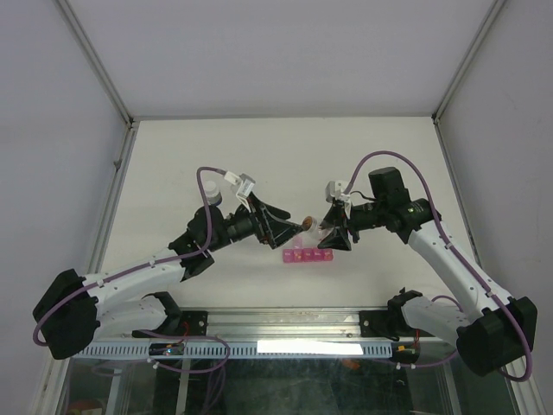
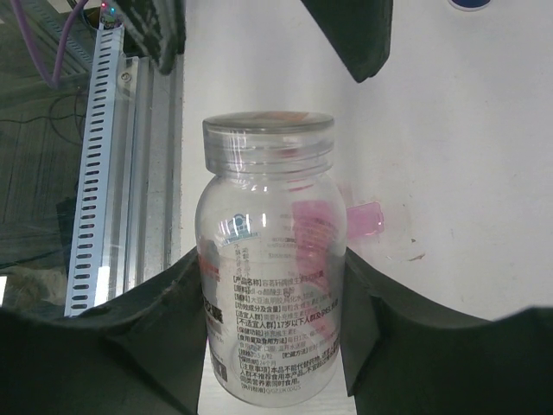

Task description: Sort the pills into containers

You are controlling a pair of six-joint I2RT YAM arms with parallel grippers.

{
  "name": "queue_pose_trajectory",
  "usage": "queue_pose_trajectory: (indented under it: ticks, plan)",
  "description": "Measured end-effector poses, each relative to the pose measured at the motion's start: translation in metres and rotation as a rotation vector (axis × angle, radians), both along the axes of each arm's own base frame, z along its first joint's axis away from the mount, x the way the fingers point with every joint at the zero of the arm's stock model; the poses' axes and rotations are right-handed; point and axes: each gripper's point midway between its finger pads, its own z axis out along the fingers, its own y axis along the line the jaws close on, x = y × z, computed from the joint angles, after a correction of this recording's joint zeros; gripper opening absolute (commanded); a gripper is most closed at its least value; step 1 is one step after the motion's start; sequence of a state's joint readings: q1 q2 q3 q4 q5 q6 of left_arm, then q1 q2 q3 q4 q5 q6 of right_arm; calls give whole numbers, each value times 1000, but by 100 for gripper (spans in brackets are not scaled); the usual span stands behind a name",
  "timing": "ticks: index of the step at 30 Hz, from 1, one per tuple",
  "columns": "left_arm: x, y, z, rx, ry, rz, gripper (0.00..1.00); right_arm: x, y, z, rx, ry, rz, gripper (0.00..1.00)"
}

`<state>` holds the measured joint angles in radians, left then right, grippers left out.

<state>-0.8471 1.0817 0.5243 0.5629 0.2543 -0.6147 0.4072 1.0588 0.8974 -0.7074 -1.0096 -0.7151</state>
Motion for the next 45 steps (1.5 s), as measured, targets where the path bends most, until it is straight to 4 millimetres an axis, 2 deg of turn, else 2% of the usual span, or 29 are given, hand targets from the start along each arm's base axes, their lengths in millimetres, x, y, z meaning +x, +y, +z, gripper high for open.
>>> queue_pose_trajectory:
  ticks: [3, 7, 10, 14, 16, 20, 26, 28, 33, 39, 45]
  plan:
    - [-6, -7, 1, 19, 28, -5, 87, 0, 0, 0, 0, 2, -1, 0]
    - [-12, -18, 13, 29, 33, -9, 85, 0, 0, 0, 0, 3, -1, 0]
    - [-12, -27, 22, 36, 29, -9, 78, 0, 0, 0, 0, 3, -1, 0]
    - [-8, -33, 17, 66, 36, -4, 68, 0, 0, 0, 0, 2, -1, 0]
    - [-6, -36, 11, 88, 41, -4, 61, 0, 0, 0, 0, 3, -1, 0]
    - [-6, -40, 0, 123, 57, -17, 39, 0, 0, -1, -3, 2, -4, 0]
    - [-10, -45, 2, 128, 24, -60, 18, 2, -2, -2, -12, 2, -12, 0]
    - [-10, -45, 3, 132, -5, -76, 17, 1, -2, -2, -14, 4, -13, 0]
    - [-9, -46, 2, 142, -48, -99, 29, 2, -2, -3, -18, -2, -15, 0]
    - [-9, -48, 0, 147, -49, -109, 31, 3, -4, -4, -27, -5, -20, 0]
    - [-8, -48, 0, 152, -52, -112, 44, 3, -4, -5, -30, -4, -21, 0]
